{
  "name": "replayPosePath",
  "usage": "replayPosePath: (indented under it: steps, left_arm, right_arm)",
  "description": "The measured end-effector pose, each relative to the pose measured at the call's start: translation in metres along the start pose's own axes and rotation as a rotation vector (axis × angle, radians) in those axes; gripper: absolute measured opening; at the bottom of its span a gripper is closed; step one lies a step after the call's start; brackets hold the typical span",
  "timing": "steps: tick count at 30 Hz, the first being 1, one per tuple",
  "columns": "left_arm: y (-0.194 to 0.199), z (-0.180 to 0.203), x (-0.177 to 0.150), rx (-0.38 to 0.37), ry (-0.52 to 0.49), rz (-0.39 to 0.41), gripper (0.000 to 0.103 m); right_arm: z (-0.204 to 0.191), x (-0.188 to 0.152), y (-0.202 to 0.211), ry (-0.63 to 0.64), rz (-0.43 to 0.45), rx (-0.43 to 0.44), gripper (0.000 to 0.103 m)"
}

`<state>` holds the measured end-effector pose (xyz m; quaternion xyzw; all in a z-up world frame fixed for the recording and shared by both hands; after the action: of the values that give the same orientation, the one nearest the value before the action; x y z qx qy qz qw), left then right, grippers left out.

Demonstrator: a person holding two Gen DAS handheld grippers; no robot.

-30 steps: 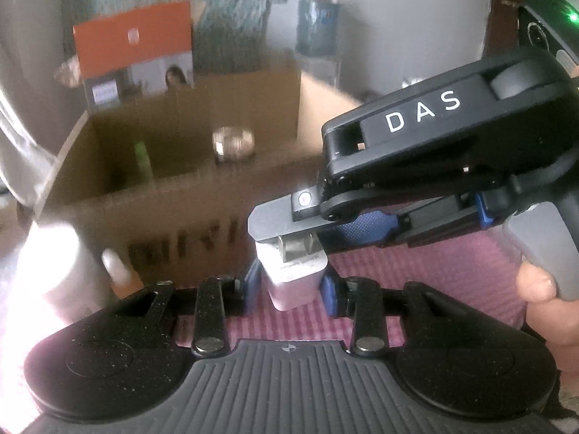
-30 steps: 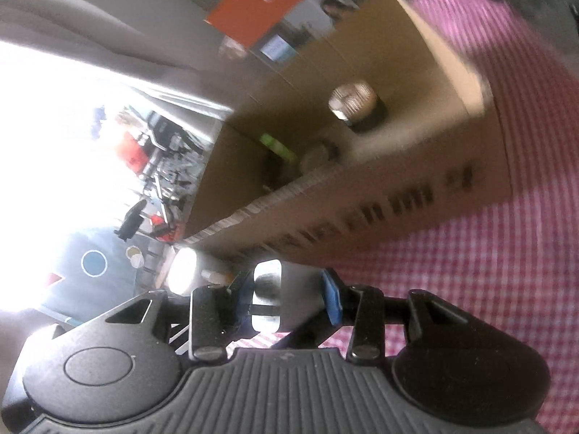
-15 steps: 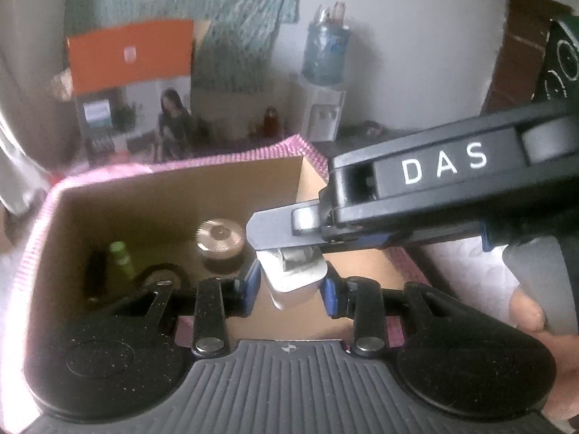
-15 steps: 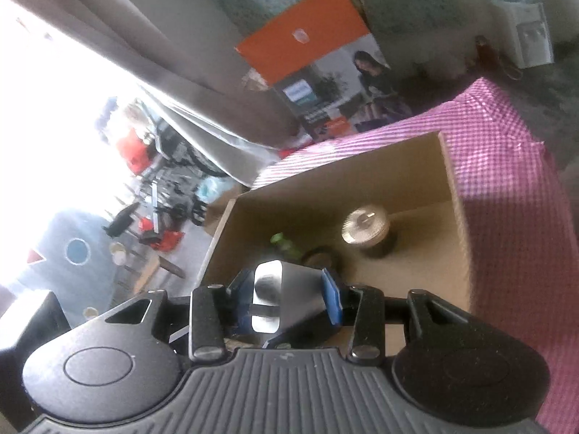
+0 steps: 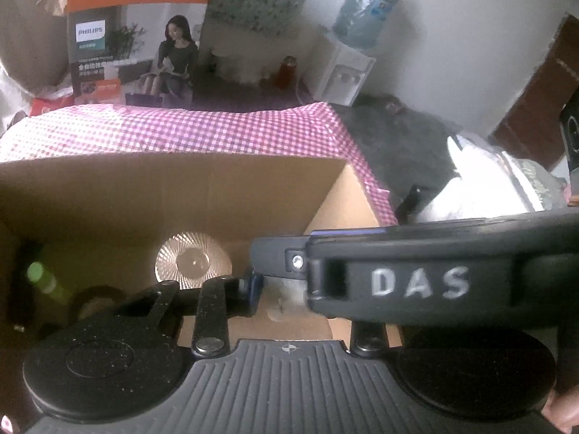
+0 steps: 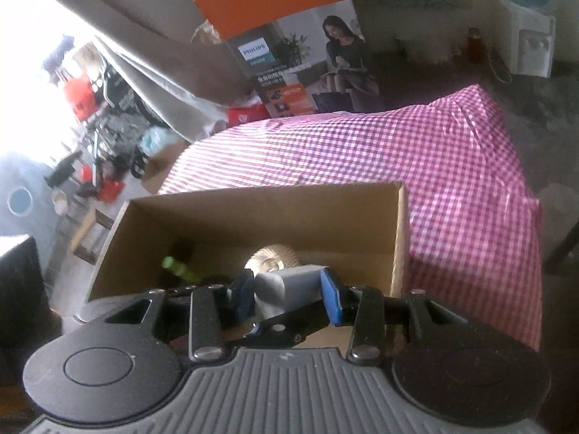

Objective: Organize rigid objects
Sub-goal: 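Carry the charger into the box and open the right gripper, then move the right gripper back to the orange-capped glass bottle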

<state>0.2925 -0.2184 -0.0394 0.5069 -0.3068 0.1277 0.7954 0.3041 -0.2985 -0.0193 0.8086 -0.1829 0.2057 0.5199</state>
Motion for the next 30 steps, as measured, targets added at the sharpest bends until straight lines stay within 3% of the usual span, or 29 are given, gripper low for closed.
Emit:
replayPosePath:
  steps: [9, 19, 30]
  left_arm:
    - [-0.02, -0.004, 0.007, 0.015, 0.044, -0.059, 0.03]
    - [-0.017, 0.002, 0.014, -0.009, 0.038, -0.038, 0.031]
    - [0.048, 0.01, -0.007, 0.004, -0.046, 0.06, 0.06]
  right_arm:
    - [0.0, 0.01, -0.015, 0.076, -0.007, -0.043, 0.042]
    - [0.007, 0.016, -0.009, 0.058, 0.02, -0.049, 0.042]
    - [-0.001, 0.009, 0.047, 0.033, 0.107, -0.023, 0.041]
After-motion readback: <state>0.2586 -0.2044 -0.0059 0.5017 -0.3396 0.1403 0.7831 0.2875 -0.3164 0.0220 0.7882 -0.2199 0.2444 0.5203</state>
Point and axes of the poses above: each gripper's, at about its wrist camera, not at the fingertips, and y roughly against the way its jaws point, z to its right, x to its top, the point moved 6 cm from there along -y, roughly the way its jaws point, and after that the axes turned 2 degrees about -x, right-handed, at the moved point
